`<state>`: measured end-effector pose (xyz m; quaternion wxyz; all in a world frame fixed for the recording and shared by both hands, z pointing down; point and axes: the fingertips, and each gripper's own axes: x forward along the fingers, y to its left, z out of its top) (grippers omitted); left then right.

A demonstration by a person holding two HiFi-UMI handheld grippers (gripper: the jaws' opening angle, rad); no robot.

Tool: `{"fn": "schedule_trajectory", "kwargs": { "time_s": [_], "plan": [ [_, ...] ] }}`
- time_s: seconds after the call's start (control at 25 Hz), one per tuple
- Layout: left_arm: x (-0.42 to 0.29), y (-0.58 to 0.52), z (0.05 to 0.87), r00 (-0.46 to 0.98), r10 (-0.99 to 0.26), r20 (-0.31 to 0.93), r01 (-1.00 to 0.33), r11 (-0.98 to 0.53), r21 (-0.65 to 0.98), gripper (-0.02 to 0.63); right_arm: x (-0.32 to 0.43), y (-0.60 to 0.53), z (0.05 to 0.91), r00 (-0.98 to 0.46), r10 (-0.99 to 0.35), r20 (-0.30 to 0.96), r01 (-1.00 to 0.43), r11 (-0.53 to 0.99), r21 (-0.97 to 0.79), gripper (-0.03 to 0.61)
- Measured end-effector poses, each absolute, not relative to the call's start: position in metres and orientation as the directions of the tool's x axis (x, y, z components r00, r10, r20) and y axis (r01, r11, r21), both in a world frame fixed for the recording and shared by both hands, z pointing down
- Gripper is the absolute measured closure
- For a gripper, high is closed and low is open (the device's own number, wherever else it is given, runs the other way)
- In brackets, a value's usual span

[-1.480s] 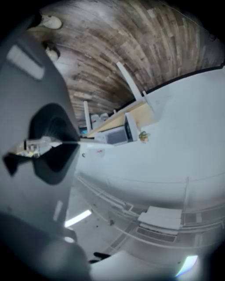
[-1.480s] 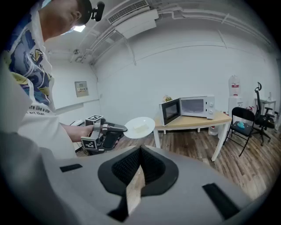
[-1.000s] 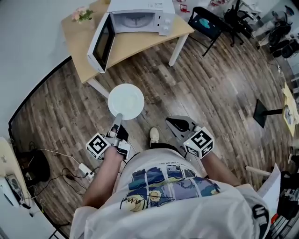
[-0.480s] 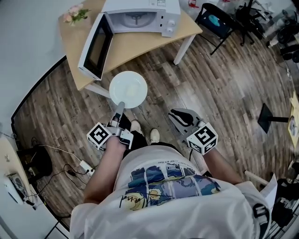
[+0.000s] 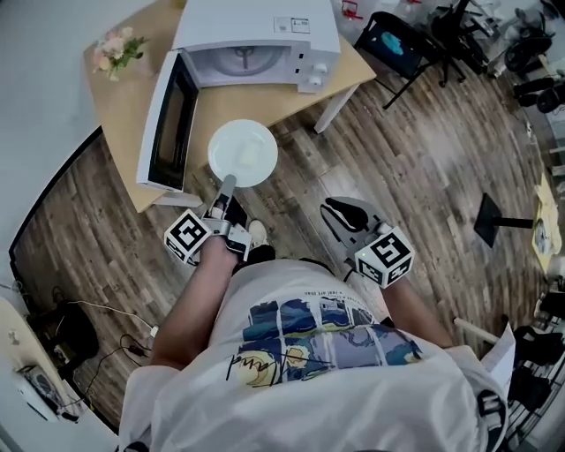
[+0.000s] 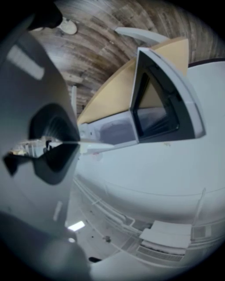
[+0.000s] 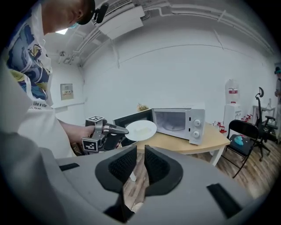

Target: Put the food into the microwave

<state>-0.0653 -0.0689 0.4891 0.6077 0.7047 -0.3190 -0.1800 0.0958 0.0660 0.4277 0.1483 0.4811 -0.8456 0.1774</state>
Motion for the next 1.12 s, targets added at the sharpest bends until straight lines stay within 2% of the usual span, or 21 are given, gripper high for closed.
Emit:
{"fn": "schedule_trajectory", "kwargs": {
  "time_s": [0.28, 0.48, 1.12],
  "plan": [
    [-0.037, -0.155, 0.507, 0.759, -0.629, 0.167, -0.258, -0.055, 0.964, 0.592, 0.117, 0.011, 0.422, -0.419, -0.805, 0.419, -0.908, 0.362, -0.213, 0.534],
    [-0.02, -0.207, 0.525, 0.738, -0.649, 0.186, -0.272, -0.033, 0.962, 0.594, 0.147, -0.025, 0.425, -0.414, -0.803, 0.43, -0.91, 0.352, -0.219, 0.538],
    [0.057, -0.345, 0.563, 0.59, -0.777, 0.22, -0.288, 0.051, 0.956, 0.592, 0.278, -0.147, 0.427, -0.511, -0.73, 0.454, -0.857, 0.471, -0.209, 0.545]
  ]
}}
